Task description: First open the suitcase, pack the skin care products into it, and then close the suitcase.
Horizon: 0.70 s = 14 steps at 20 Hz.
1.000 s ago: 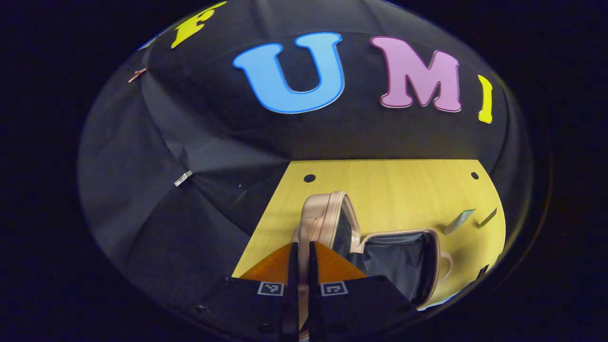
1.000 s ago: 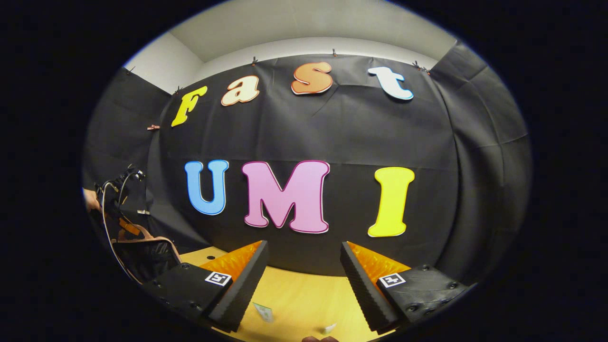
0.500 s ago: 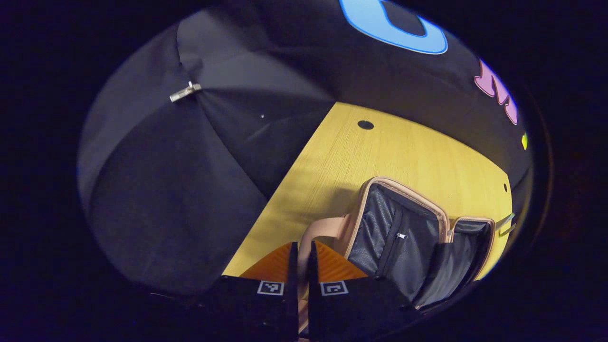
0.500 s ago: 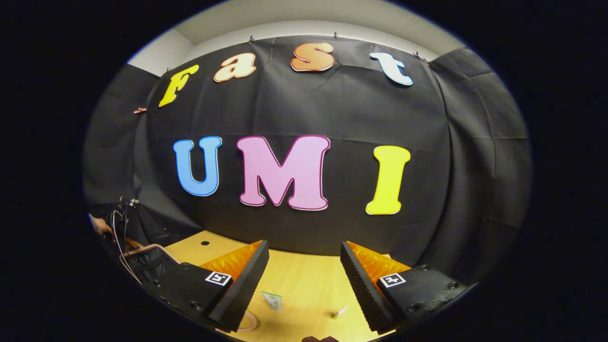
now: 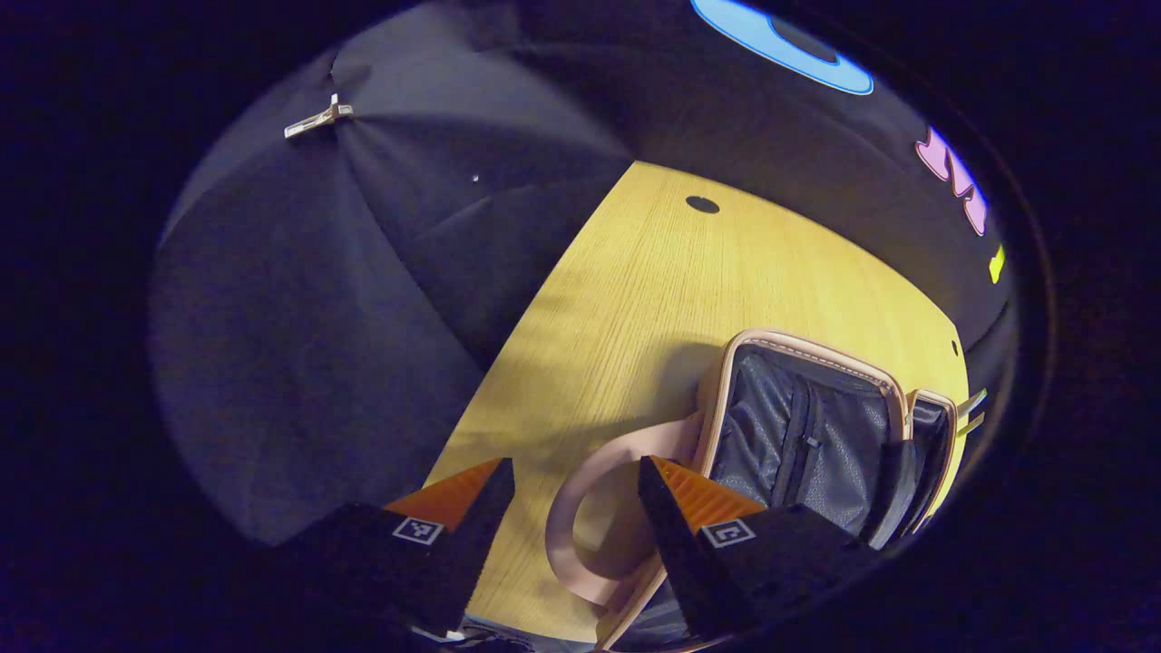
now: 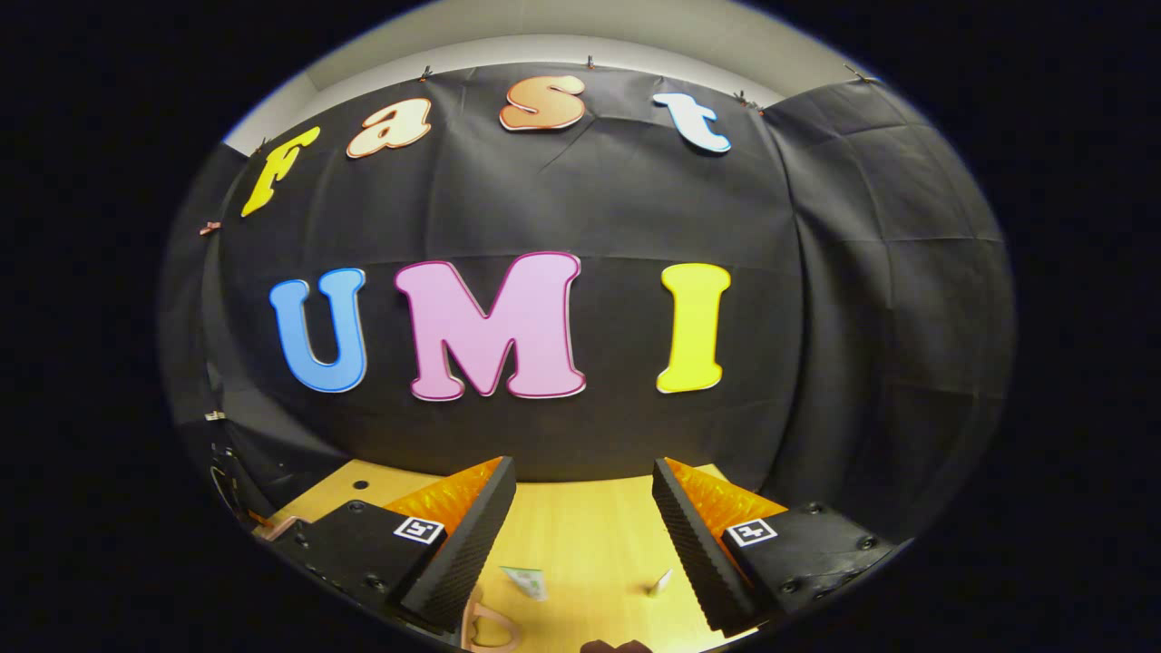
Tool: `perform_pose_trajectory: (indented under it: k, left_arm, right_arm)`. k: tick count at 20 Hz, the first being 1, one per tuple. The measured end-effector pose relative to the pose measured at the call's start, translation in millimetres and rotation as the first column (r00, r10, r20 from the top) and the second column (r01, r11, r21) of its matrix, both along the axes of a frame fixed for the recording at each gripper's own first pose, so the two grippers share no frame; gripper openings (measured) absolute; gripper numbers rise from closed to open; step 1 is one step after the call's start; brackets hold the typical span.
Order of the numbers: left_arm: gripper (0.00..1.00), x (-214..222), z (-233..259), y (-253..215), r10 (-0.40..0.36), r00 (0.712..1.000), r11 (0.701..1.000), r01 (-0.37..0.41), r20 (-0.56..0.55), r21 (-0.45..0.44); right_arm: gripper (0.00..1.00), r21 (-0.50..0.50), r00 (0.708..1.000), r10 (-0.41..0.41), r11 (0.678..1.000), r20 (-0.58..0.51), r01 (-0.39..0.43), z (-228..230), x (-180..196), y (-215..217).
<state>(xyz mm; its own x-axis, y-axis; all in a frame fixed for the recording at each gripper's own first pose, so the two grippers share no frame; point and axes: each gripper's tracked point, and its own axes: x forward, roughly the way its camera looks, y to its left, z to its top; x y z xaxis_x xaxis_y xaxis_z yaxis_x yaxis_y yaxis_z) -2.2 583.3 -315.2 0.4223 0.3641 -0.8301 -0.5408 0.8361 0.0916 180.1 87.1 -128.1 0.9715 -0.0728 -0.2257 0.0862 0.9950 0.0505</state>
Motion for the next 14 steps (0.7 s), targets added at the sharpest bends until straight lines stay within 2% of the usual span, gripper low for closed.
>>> perform_pose_trajectory:
  k: [2, 4, 6, 7, 8, 9, 11, 14]
  left_arm:
    - [0.94, 18.0, 35.2, -8.3, -0.05, 0.992, 0.995, 0.041, 0.113, 0.087]
    - [0.95, 40.4, 86.5, -41.2, -0.133, 0.964, 0.982, 0.098, 0.232, 0.159]
    - [0.95, 66.8, 136.6, -92.9, -0.254, 0.909, 0.956, 0.183, 0.33, 0.23]
    - [0.95, 80.7, 157.7, -126.3, -0.318, 0.873, 0.938, 0.233, 0.37, 0.257]
    - [0.95, 93.8, 172.7, -166.3, -0.383, 0.831, 0.918, 0.295, 0.403, 0.264]
    - [0.95, 103.6, 183.5, -206.0, -0.43, 0.802, 0.901, 0.35, 0.414, 0.258]
    - [0.98, 119.7, 195.4, -283.2, -0.494, 0.736, 0.868, 0.45, 0.462, 0.21]
    - [0.96, 146.0, 175.5, -386.3, -0.564, 0.679, 0.812, 0.56, 0.47, 0.165]
  right_arm:
    - [0.96, -0.013, 1.0, -0.025, 1.0, -0.011, 0.025, -8.9, -4.5, -10.3]
    - [0.96, -0.016, 0.999, -0.032, 0.999, -0.027, 0.031, -16.6, -7.8, -18.1]
    - [0.96, -0.026, 0.999, -0.025, 0.999, -0.026, 0.024, -21.5, -5.6, -23.7]
    - [0.96, -0.034, 0.999, -0.015, 0.999, -0.032, 0.014, -25.6, -4.2, -25.0]
    - [0.96, -0.041, 0.999, -0.005, 0.999, -0.032, 0.003, -28.5, -2.2, -27.4]
    - [0.96, -0.046, 1.0, 0.004, 0.999, -0.023, -0.005, -27.4, -0.8, -29.8]
    - [0.97, -0.04, 1.0, 0.023, 0.999, -0.014, -0.023, -29.9, 3.2, -34.5]
    - [0.96, -0.04, 0.997, 0.078, 0.996, -0.015, -0.078, -38.7, 2.9, -38.3]
